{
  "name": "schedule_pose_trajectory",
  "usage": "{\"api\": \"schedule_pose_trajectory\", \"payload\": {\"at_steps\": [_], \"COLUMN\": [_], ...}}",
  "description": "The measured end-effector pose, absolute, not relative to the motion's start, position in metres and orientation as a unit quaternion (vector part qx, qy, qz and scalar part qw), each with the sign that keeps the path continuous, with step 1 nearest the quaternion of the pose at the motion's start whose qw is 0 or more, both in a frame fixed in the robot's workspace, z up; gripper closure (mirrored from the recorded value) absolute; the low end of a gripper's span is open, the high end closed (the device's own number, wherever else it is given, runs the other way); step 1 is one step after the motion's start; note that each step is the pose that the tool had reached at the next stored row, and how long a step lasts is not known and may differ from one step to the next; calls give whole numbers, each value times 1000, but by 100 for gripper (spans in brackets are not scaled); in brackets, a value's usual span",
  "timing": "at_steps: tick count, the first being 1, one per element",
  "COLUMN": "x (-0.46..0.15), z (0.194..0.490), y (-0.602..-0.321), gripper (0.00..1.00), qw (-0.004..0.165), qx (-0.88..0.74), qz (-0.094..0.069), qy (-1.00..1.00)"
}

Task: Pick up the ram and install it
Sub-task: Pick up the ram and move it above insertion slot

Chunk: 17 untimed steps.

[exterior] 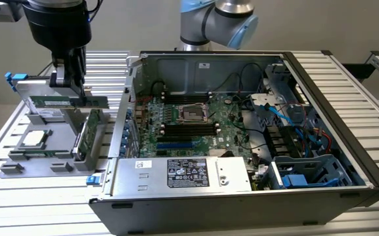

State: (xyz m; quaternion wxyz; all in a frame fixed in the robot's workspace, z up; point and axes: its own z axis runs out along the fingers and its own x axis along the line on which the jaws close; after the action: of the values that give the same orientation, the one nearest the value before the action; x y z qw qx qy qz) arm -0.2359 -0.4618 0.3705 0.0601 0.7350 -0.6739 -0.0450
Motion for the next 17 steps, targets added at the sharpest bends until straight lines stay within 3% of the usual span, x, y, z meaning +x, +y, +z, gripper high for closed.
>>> {"api": "schedule_pose_trajectory", "payload": {"at_steps": [17], "x": [-176], "z": [389], "y": [-455], "gripper": [86], "qw": [60], "qx": [735], "qz": [-45], "qy": [-674]}}
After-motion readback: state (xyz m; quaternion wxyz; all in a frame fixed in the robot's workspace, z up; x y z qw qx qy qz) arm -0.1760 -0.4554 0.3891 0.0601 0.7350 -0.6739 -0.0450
